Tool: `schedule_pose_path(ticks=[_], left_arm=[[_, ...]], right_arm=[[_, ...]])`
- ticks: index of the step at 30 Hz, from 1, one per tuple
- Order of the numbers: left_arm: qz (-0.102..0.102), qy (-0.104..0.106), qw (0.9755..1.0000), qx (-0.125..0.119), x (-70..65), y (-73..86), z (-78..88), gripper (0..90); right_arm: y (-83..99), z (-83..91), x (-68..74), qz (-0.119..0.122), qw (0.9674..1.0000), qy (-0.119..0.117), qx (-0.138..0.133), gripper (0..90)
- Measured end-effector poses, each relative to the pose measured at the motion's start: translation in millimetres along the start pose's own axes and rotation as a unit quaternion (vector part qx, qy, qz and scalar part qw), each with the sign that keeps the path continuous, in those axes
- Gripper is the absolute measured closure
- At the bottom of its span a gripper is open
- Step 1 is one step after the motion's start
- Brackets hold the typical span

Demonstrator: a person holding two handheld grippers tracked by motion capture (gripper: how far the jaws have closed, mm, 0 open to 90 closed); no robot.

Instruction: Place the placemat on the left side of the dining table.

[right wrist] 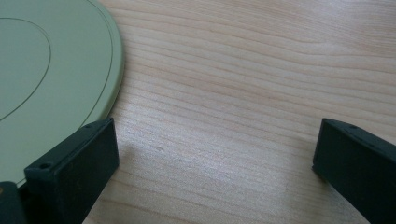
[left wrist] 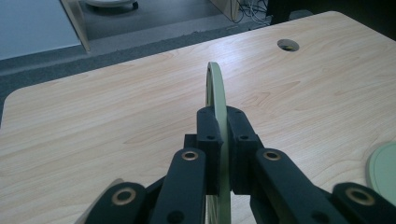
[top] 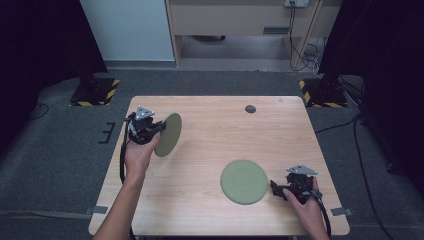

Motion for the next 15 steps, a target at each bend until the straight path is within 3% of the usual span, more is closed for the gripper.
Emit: schedule_pose_path(ticks=[15], left_arm=[[0.003,-0.006,1.0000,0.000,7.2,4.1,3.9,85.5]], right_arm=[[0.0,0.1,0.0,0.000,1.0000,0.000,0.001,0.6]])
Point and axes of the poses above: each handheld gripper's, and its own axes: z roughly backward along the jaws, y roughly out of its underside, x roughly to its left, the point moved 1 cm from there along -z, roughly forward along the jaws, and after that the axes turned 5 degrees about -x, right-handed, at the moved point
